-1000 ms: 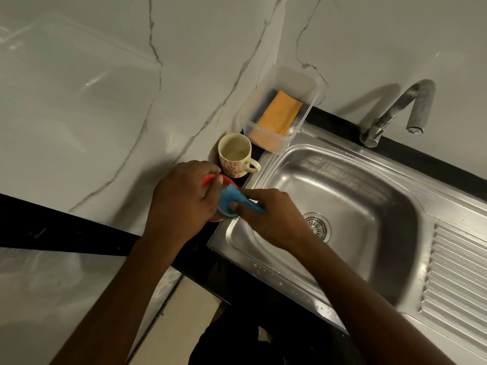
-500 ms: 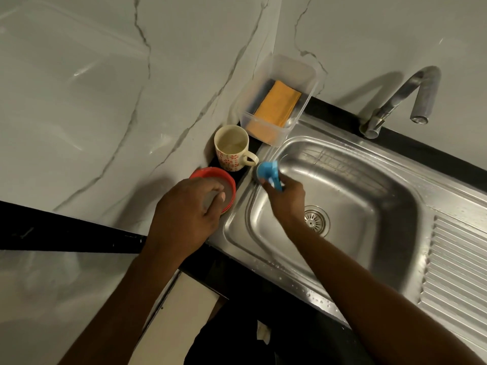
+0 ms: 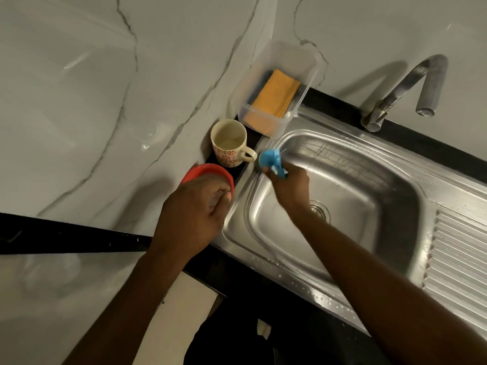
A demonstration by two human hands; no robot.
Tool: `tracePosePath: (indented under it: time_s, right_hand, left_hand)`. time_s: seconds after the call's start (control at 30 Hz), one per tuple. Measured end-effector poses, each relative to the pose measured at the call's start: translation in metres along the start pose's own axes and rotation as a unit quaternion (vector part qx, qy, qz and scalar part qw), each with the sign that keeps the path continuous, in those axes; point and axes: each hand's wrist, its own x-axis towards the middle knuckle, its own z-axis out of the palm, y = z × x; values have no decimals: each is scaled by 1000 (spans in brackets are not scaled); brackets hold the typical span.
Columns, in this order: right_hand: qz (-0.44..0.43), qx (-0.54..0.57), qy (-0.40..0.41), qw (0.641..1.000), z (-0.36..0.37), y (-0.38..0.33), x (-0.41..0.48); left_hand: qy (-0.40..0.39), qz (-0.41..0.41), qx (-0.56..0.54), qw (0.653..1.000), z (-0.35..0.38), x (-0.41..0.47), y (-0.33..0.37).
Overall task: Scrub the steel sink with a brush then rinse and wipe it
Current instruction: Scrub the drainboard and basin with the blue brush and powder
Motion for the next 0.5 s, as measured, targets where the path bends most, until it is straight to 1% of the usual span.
tracePosePath:
  time_s: [0.13,0.17,0.2,0.27,0.33,0.4,0.43,0.5]
  right_hand:
    - [-29,-56,-137,989,7,24,-93]
    - [-38,-74,-148,985,7,27,-99]
    - [-45,-91,-147,984,5,25,-93]
    - [-59,-99,-112,987,2,20,-63]
    - [-44,-63,-66,995,-6,11,-27]
    - [-30,-37,-42,998,-11,4,-6]
    - [-27,-38,-43,998,-11,6,-5]
    - [-23,-54,-78,995,-8,10,-22]
  left_hand:
    - [-7,2,-6,1000,2,2,-1]
    - [-6,1,-6,1000,2,2,-1]
    - [-4,0,-5,1000,1,3,-1]
    - [-3,4,5,1000,-1,3,-1]
    - [0,10,9,1000,-5,4,1]
    - [3,14,9,1000,-5,4,2]
    - [5,16,10,1000,-5,4,2]
    - [8,13,7,1000,-3,3,3]
